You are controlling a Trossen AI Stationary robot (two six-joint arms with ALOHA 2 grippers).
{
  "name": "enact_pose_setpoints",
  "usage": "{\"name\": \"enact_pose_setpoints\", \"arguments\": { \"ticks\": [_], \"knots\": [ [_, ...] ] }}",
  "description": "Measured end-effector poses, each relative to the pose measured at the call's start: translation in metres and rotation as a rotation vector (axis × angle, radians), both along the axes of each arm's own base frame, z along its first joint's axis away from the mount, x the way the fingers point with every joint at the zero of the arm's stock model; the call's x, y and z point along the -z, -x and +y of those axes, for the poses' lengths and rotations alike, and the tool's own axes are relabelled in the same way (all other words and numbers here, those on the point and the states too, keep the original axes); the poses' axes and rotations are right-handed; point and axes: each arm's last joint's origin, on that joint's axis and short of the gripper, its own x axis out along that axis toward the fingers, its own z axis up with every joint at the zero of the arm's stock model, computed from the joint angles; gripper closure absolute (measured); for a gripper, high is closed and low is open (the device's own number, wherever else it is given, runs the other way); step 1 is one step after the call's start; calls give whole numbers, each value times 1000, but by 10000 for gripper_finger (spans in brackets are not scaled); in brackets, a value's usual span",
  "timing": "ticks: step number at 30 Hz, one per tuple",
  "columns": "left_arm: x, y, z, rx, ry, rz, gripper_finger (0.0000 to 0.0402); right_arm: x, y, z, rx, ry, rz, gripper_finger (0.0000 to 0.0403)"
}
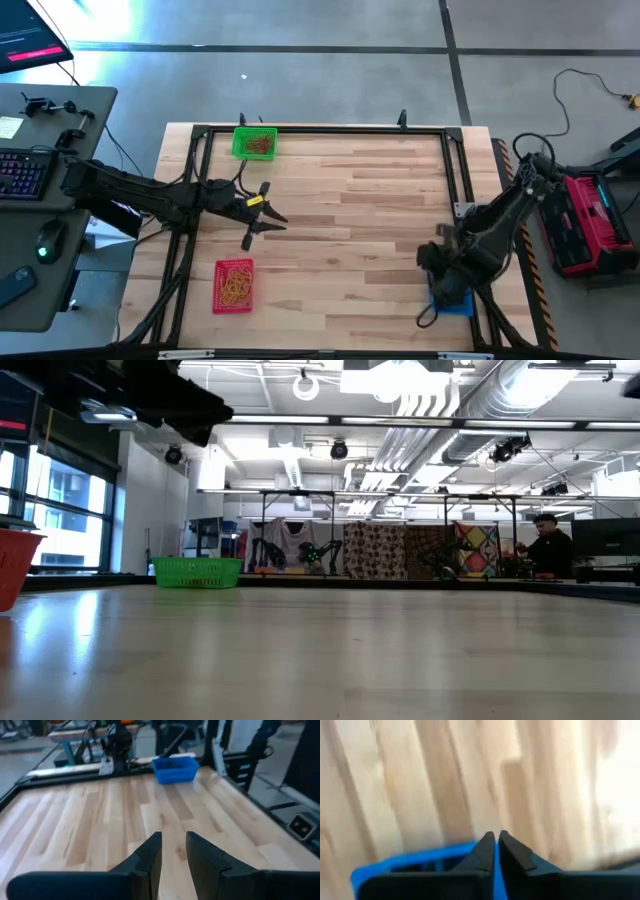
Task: Sort rubber bands into baskets
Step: Return to Home Position
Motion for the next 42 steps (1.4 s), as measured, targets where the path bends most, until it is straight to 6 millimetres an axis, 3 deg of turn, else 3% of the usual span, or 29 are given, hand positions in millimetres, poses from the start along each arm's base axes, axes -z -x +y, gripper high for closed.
{"name": "enact_pose_setpoints", "arguments": {
  "ticks": [5, 15, 26, 33, 42],
  "knots": [
    [-4, -1, 6, 65, 32, -35, 342, -8, -13, -25, -73, 30, -168, 393],
    [-8, 0, 22, 37, -21, -86, 390, -18, -30, -84, -253, 106, -600, 402],
    [-23, 14, 36, -14, -61, -157, 399, 12, -23, -138, -341, 138, -998, 403],
    [-24, 32, 38, -24, -61, -176, 399, 29, -9, -154, -313, 137, -1080, 403],
    [3, 65, 40, -70, -31, -282, 399, 35, 10, -156, -340, 182, -1199, 403]
  ]
}}
